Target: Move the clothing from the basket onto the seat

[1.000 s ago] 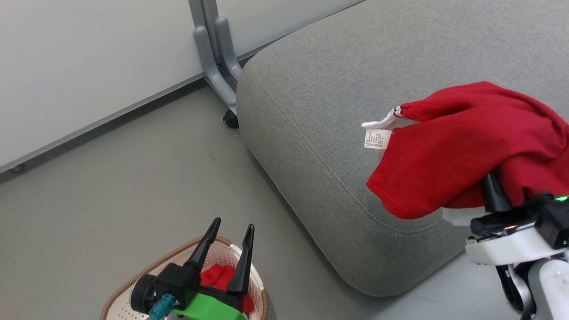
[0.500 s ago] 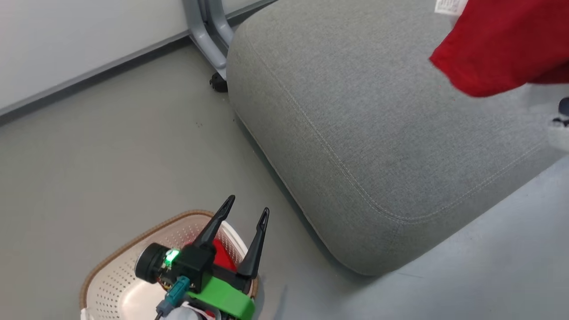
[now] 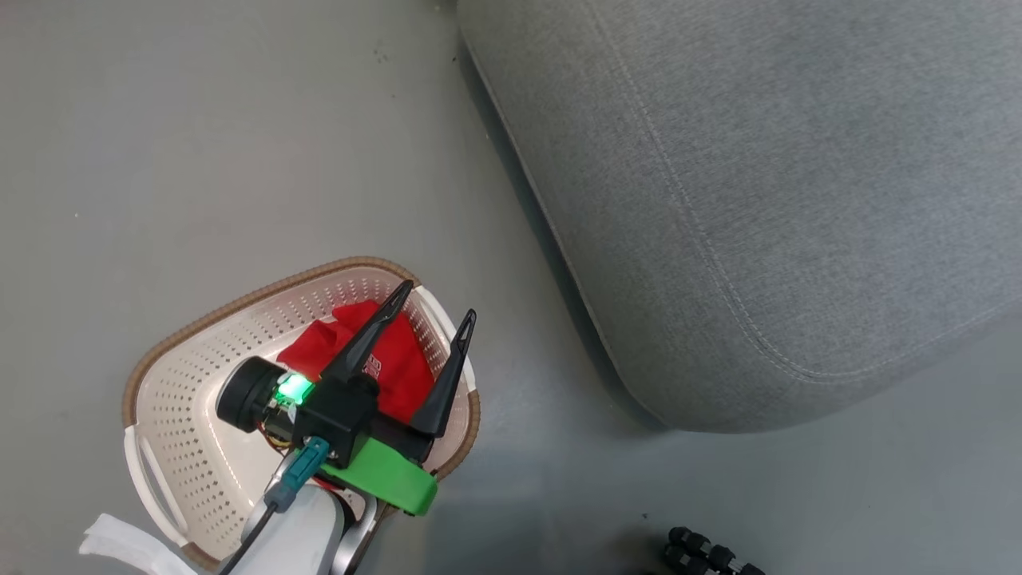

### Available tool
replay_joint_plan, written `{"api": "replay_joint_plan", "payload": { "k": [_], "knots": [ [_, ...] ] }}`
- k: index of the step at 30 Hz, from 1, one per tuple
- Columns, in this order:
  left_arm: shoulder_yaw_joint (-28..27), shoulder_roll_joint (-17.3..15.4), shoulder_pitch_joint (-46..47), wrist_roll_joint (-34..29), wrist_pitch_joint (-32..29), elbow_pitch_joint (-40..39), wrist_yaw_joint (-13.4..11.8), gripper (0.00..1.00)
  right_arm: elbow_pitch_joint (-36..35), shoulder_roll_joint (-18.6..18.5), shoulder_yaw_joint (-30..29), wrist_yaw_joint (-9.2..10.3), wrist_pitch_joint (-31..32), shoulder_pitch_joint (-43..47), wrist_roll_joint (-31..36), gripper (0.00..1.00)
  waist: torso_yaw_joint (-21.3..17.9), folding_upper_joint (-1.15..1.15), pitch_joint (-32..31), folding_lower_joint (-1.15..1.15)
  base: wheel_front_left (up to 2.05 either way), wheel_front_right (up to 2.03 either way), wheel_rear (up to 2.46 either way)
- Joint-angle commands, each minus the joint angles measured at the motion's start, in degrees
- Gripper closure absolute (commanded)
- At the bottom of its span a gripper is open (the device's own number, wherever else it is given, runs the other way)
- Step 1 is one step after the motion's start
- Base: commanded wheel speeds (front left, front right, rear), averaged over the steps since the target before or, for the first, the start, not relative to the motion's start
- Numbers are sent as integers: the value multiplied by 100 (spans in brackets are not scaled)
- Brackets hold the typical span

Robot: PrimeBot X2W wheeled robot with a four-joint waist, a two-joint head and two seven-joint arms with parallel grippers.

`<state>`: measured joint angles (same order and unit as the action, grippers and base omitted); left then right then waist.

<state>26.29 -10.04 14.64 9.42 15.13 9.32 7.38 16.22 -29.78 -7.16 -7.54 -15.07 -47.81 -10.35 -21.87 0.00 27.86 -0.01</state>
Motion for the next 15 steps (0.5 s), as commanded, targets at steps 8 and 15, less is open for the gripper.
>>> {"api": "replay_joint_plan", "payload": {
  "k": [8, 15],
  "knots": [
    [66, 27, 295, -95, 3, 4, 17, 0, 1190, 219, 13, 10, -17, -182, -54, 100, 831, 0, 857, 1, 0, 0, 0],
    [-6, 40, 302, -94, 3, 24, 17, 0, 2048, 447, 394, 10, -17, -112, -267, 100, 894, 0, 953, 1, 0, 0, 0]
  ]
}}
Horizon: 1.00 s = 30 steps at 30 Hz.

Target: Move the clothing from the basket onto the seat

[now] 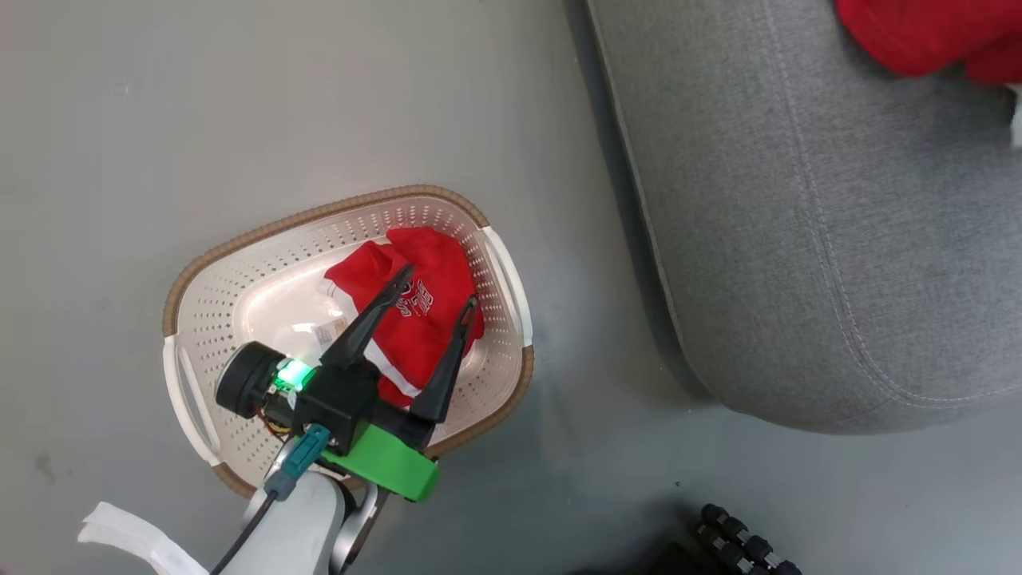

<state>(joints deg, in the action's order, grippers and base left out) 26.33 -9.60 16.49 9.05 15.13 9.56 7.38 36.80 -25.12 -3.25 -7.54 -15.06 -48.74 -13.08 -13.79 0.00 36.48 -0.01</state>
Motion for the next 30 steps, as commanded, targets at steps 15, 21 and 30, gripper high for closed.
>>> {"api": "replay_joint_plan", "payload": {
  "k": [15, 21, 30],
  "knots": [
    [-214, 266, 160, 92, 3, 19, 17, 0, 1220, 0, 610, 10, -17, -172, -443, 0, 105, 0, -134, 1, 0, 0, 0],
    [-310, 387, -90, 255, 3, 28, 17, 0, 1201, -93, 771, 10, -17, 217, -612, 0, 115, 0, -645, 1, 0, 0, 0],
    [-519, 612, -530, 461, 3, 37, 17, 0, 378, -292, 1102, 10, -18, 1107, -896, 0, 96, 0, -1879, 1, 0, 0, 0]
  ]
}}
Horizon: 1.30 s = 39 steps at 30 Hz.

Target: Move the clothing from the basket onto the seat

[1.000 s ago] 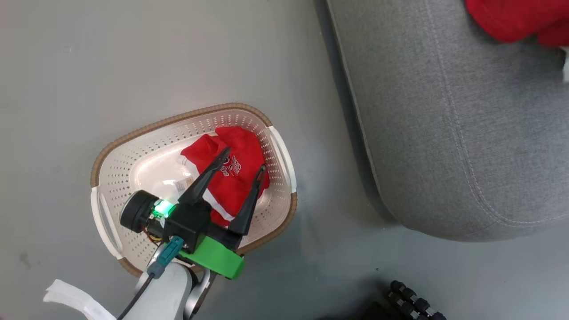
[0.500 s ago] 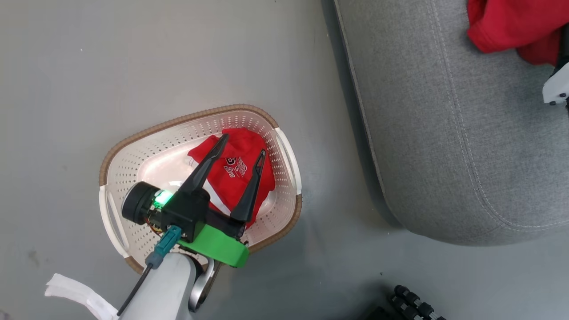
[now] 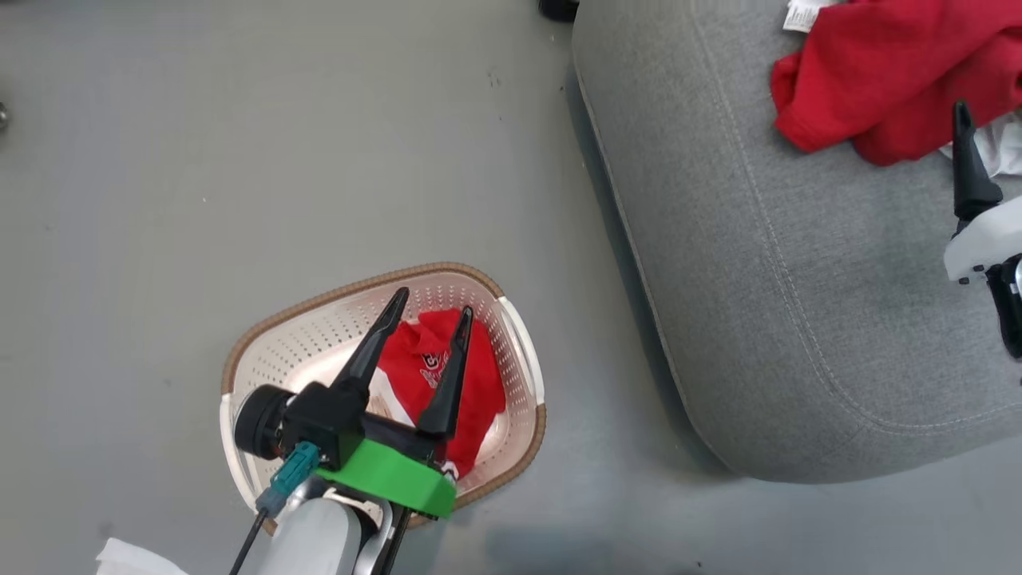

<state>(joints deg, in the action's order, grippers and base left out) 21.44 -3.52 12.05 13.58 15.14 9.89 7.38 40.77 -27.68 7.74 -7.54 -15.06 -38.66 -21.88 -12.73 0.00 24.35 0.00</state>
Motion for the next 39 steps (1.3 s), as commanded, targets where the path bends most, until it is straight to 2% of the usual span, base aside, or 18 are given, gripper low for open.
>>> {"api": "replay_joint_plan", "payload": {
  "k": [1, 5, 9, 12, 18, 25, 30, 39],
  "knots": [
    [-52, 19, -151, 39, 1, -7, 17, 0, -289, -101, 36, 10, -17, 270, -92, 0, 1, 0, -824, 0, 0, 0, 0],
    [-324, 47, -401, 302, 1, -73, 17, 0, -1358, -247, -94, 10, -18, 934, -293, 0, 98, 0, -1335, 0, 0, 0, 0],
    [-619, 57, -643, 588, 0, -200, 17, 0, -2306, -213, -132, 10, -17, 1620, -352, 0, 257, 0, -1759, 0, 0, 0, 0],
    [-913, 51, -848, 697, 1, -252, 3, 0, -2945, -16, -169, 10, -17, 2066, -242, 0, 401, 0, -2017, 0, 0, 0, 0],
    [-1387, 52, -1155, 838, 0, -265, -155, 0, -3746, 473, -54, 10, -16, 2815, 64, 0, 771, 0, -2311, 0, 0, 0, 0],
    [-1685, 55, -1407, 781, 0, -264, -492, 0, -3934, 1093, -220, 10, -16, 3645, 560, 0, 1242, 0, -2574, 0, 0, 0, 0],
    [-1655, 55, -1596, 770, 0, -191, -442, 0, -3866, 1625, -509, 9, -16, 4099, 881, 0, 1479, 0, -2738, 0, 0, 0, 0],
    [-1647, 54, -1809, 810, 0, -110, -403, 0, -3826, 1875, -442, 10, -16, 4461, 1261, 0, 1636, 0, -2894, 0, 0, 0, 0]
  ]
}}
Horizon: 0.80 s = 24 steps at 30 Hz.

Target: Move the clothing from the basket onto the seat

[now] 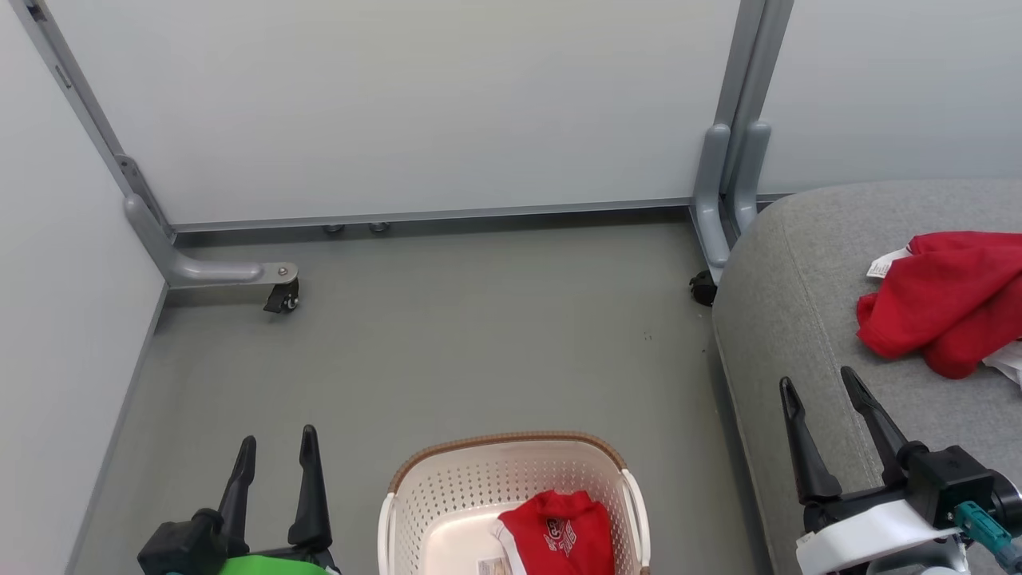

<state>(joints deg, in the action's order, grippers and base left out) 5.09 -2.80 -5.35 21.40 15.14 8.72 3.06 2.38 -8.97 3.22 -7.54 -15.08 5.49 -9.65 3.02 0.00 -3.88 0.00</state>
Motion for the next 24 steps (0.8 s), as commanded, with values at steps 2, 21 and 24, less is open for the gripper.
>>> {"api": "replay_joint_plan", "payload": {
  "k": [2, 21, 24],
  "knots": [
    [6, -18, -106, 29, 0, 14, 28, 0, 36, 1, 27, 9, -14, 31, 49, 0, 51, 0, -88, 0, 0, 0, 0],
    [172, -18, -130, 67, 0, 54, 56, 0, 164, 121, -130, 10, -14, -59, 151, 0, 2, 0, -103, 0, 0, 0, 0],
    [196, -18, -132, 119, 0, 100, 85, 0, 165, 125, -136, 10, -14, -56, 165, 0, -10, 0, -100, 0, 0, 0, 0]
  ]
}}
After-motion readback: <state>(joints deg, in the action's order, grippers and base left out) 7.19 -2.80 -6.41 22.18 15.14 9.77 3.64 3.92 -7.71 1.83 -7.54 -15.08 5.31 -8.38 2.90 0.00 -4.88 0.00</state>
